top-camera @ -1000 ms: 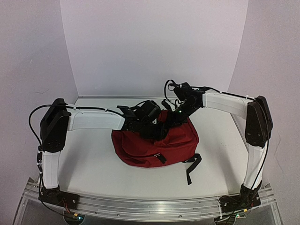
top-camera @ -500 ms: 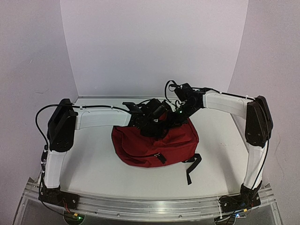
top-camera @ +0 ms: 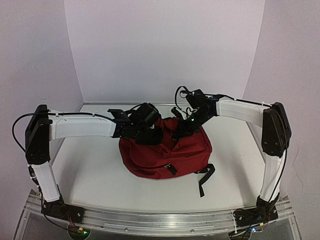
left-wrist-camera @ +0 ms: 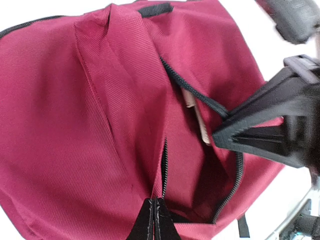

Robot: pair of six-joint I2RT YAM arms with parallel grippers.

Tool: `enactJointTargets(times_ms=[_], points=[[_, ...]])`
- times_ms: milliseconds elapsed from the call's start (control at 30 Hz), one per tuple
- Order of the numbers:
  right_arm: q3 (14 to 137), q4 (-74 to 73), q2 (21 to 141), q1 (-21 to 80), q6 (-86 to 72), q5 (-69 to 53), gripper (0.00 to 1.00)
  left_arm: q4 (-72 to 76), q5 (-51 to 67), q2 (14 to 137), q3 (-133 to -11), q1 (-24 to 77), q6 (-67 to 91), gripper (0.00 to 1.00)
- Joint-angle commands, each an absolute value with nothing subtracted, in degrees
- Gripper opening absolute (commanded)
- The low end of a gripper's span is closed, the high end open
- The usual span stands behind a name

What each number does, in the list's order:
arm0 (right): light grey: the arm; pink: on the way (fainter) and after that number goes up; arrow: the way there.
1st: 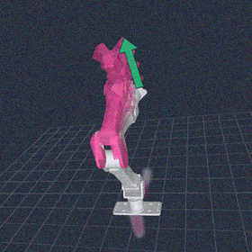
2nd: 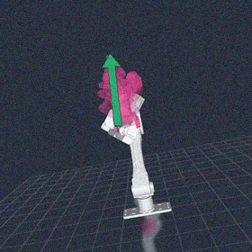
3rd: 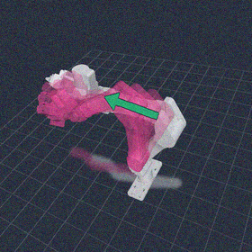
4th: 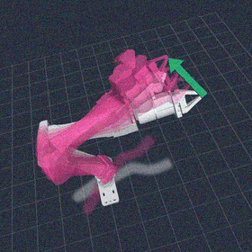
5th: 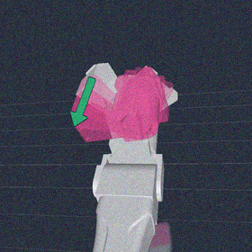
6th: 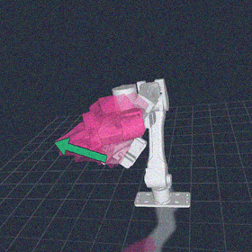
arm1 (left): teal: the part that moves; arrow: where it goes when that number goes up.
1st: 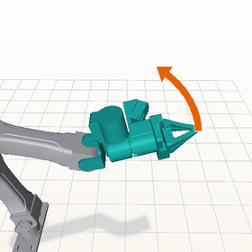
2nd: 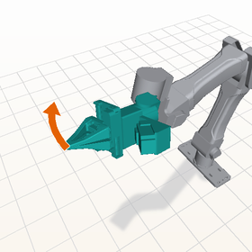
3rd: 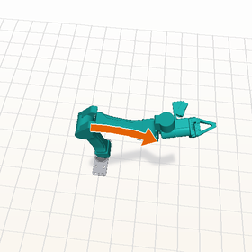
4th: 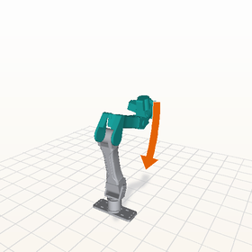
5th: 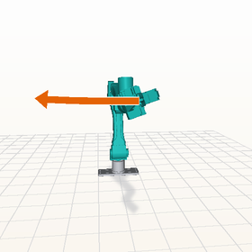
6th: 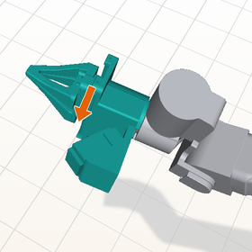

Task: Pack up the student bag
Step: Adjust the student bag at the center of the board.

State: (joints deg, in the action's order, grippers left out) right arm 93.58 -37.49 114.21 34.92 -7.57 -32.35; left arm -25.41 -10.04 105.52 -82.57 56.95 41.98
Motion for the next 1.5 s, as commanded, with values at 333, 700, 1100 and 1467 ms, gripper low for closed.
enactJointTargets(times_ms=[333, 700, 1100, 1467], points=[[97.8, -39.2, 117.0, 40.5, -8.4, -41.1, 0.19, -17.7, -10.9, 94.1, -74.6, 56.7, 42.3, 0.00], [101.8, -40.9, 107.8, 32.1, -5.3, -38.6, 0.81, -18.0, -11.4, 85.4, -62.0, 56.5, 51.4, 0.74], [108.5, -40.8, 116.0, 24.3, 3.3, -28.8, 0.88, -10.7, -4.9, 81.2, -44.7, 56.7, 63.5, 0.75], [107.0, -40.8, 123.6, 24.3, 2.8, -40.4, 0.86, 9.5, -0.4, 87.2, -39.1, 56.3, 63.9, 0.79]])
